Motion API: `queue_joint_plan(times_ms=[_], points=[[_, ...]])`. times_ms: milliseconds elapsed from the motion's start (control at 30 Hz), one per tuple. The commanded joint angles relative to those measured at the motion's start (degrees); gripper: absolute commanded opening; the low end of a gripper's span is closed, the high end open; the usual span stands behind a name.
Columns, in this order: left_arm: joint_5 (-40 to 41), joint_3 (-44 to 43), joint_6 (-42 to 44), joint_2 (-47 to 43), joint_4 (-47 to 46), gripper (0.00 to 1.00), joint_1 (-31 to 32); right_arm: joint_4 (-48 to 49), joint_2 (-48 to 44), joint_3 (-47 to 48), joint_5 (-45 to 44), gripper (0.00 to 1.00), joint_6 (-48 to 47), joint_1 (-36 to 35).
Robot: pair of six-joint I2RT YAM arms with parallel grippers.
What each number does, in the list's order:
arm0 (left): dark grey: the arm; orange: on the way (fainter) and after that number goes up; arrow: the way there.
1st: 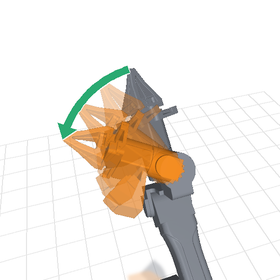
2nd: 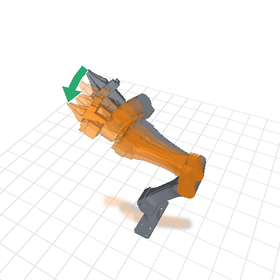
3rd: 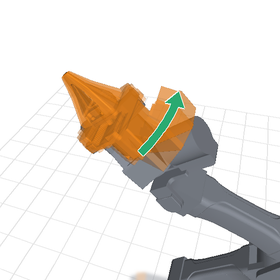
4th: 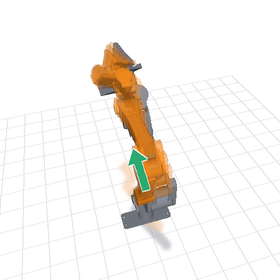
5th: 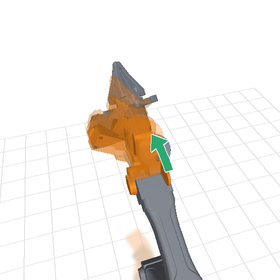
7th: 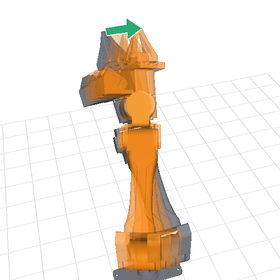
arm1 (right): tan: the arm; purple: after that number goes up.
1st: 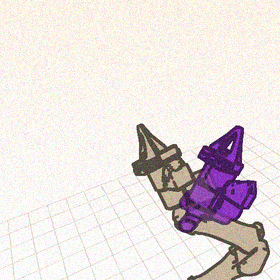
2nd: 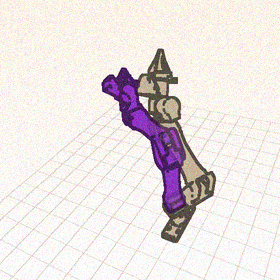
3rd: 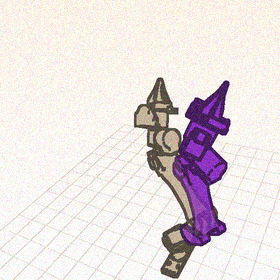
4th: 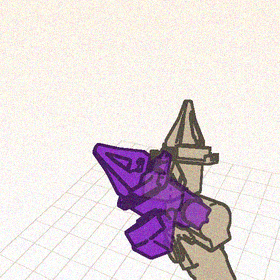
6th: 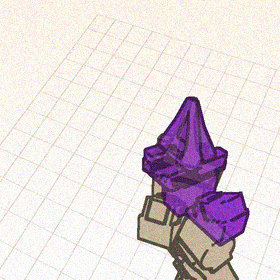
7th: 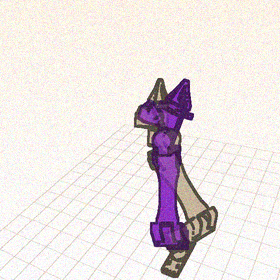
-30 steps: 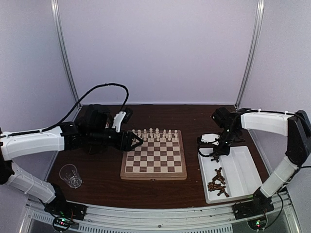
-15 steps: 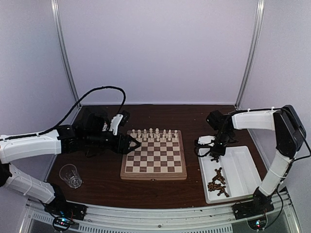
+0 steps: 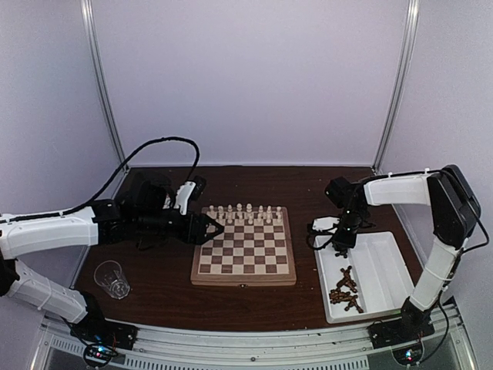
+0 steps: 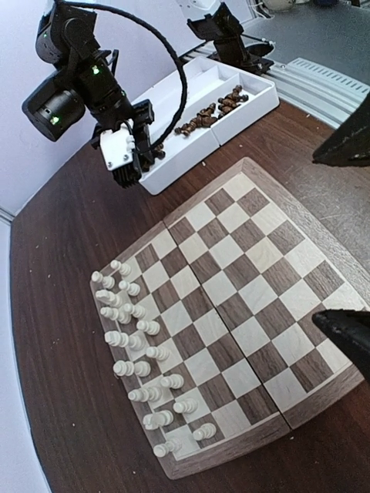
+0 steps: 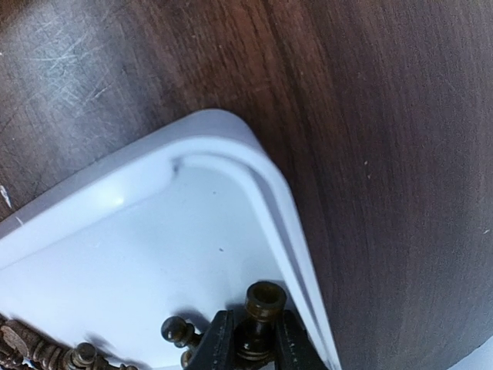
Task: Set up the chess pieces on the board
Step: Pick up the rook from the storage box.
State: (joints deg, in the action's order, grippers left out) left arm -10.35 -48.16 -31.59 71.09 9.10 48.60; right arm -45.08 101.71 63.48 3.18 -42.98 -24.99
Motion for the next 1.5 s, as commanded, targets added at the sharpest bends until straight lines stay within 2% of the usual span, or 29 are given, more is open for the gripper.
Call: queue_joint_plan(times_ms=[0,100,300,533,667,833,1033,1267,1467], points=[[-0.9,-0.4,-0.6,1.6,-4.3,0.63,0.4,0.3,2.5,-2.8,0.4,0.18,1.8,0.3],[-1.2,-1.0,-0.5,2.6,-4.7,0.63,0.4,0.8,2.0,-3.5,1.9,0.10,2.5,0.3],[-2.4,-4.0,-0.6,6.3,-5.9,0.63,1.2,2.0,-2.2,-5.7,4.9,0.03,3.7,0.4],[-2.7,-8.7,-0.4,12.4,-6.4,0.63,4.8,-2.6,-13.8,-5.4,12.9,0.03,4.8,0.4],[-3.7,-10.7,-1.8,16.7,-8.5,0.63,6.5,-3.5,-17.5,-5.4,16.4,0.04,5.5,0.4],[-7.4,-14.5,-7.0,23.7,-14.5,0.62,8.3,-3.6,-20.3,-6.1,20.7,0.05,5.7,0.4],[-13.1,-25.4,-12.3,35.0,-16.5,0.59,10.6,-3.3,-21.6,-7.9,23.8,0.06,5.0,0.4],[-17.6,-34.4,-22.2,46.0,-21.8,0.59,11.0,-4.9,-27.4,-8.8,30.6,0.07,3.9,0.5],[-22.4,-39.8,-32.9,52.9,-27.9,0.58,11.0,-4.9,-29.7,-9.1,31.7,0.07,3.4,0.5]])
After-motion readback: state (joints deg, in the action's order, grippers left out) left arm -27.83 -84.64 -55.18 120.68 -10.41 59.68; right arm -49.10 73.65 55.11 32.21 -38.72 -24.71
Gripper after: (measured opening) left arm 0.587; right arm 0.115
